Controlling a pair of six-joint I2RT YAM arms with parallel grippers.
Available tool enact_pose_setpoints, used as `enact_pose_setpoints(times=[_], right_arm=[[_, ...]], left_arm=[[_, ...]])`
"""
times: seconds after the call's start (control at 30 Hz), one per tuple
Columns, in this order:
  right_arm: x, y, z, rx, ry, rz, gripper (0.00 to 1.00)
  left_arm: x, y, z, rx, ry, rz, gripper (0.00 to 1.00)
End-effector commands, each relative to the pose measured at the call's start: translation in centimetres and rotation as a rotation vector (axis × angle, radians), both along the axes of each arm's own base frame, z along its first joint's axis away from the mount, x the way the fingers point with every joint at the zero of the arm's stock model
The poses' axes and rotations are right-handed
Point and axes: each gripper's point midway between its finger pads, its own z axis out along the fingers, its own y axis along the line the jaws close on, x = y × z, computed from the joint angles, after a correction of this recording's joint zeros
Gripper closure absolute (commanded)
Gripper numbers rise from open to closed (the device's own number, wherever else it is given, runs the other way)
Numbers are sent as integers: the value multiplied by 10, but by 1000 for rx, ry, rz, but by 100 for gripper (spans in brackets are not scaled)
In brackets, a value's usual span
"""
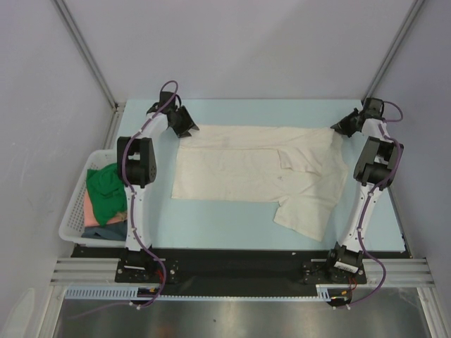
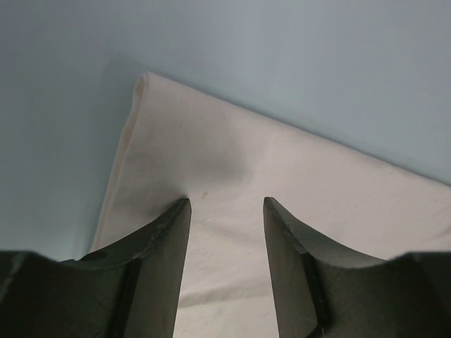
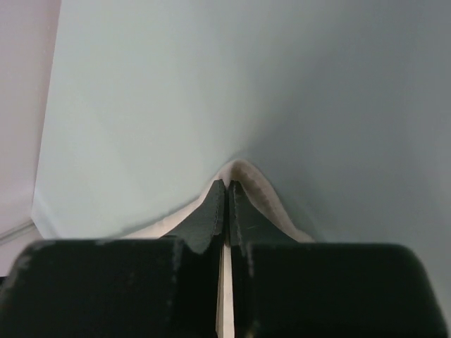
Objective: Fold and stack the t-shirts
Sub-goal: Fold the tshirt
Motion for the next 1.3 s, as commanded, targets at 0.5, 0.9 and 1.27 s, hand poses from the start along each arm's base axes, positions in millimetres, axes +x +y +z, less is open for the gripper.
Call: enact_pose_setpoints(times=[0.5,0.9,1.27], right_arm=[[-14,-38,22,-150,88,-69,63],[-105,-23,101,-322,246,2,32],[-241,98,112,-279,295,249,34]], left_arm=[[13,32,45,174,-89,11,37],[-74,-19,118,233,-183,-153,33],[-186,-36,95,193,-135,-286,36]])
